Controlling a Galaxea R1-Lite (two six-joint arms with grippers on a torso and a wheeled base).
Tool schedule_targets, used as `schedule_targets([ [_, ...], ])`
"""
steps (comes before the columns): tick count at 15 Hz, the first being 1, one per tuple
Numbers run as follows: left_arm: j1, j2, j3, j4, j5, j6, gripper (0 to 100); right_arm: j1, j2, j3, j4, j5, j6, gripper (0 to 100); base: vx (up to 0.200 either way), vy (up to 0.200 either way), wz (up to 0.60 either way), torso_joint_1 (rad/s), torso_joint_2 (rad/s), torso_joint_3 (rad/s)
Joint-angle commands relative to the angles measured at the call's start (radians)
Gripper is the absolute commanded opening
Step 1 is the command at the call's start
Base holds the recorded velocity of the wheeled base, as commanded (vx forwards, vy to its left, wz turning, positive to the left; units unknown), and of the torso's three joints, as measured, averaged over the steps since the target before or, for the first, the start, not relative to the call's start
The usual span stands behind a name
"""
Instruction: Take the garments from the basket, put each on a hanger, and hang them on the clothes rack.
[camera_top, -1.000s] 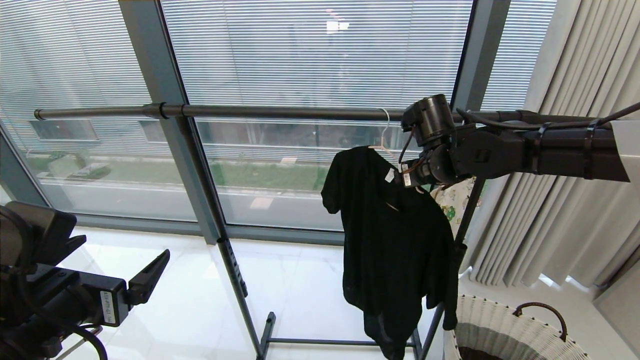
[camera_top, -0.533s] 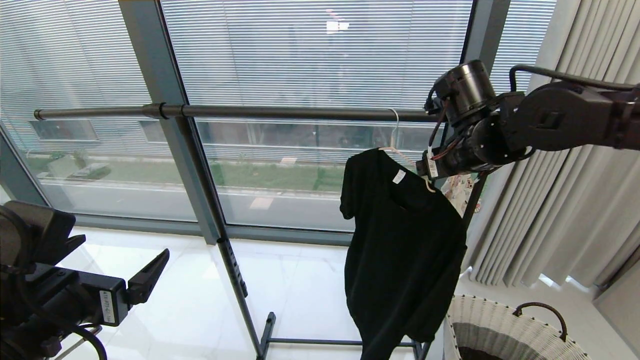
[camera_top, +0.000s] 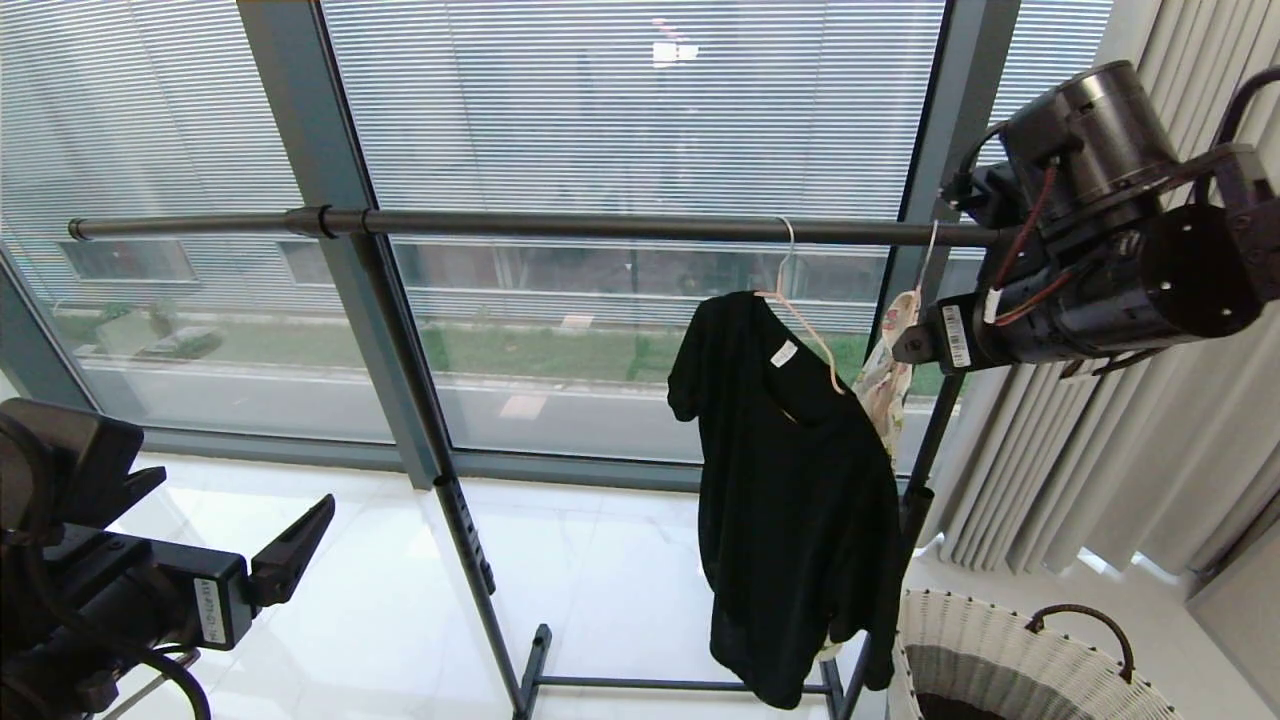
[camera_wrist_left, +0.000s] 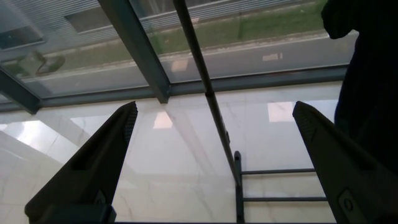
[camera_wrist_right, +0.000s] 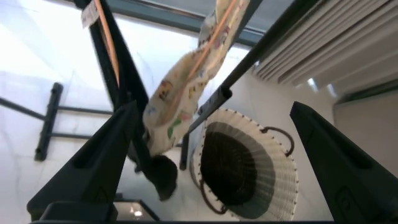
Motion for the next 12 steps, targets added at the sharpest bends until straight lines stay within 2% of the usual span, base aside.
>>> schedule_targets([
  [1,0.011,-0.001,0.000,0.000,0.006,-0.008,100,-0.022,-0.140,0.108,0.001,0.064,0.010,100,0.000,0.000,0.00,0.000,0.00,0.000],
  [3,0.088,0.003,0.009,0.001,0.020,-0.055,100,-0.080,-0.237,0.199,0.003,0.083,-0.004,100,0.000,0.000,0.00,0.000,0.00,0.000],
  [5,0.177,-0.001,0.025,0.001,0.018,-0.056,100,-0.164,-0.344,0.311,0.001,0.093,-0.074,100,0.000,0.000,0.00,0.000,0.00,0.000],
  [7,0.195,-0.011,0.037,0.000,0.020,-0.056,100,-0.252,-0.438,0.450,-0.047,0.133,-0.148,100,0.000,0.000,0.00,0.000,0.00,0.000],
  [10,0.197,-0.029,0.048,0.001,0.020,-0.056,100,-0.298,-0.481,0.668,-0.329,0.135,-0.162,100,0.000,0.000,0.00,0.000,0.00,0.000],
  [12,0.197,-0.046,0.058,0.001,0.020,-0.056,100,-0.319,-0.484,0.794,-0.510,0.132,-0.219,100,0.000,0.000,0.00,0.000,0.00,0.000],
])
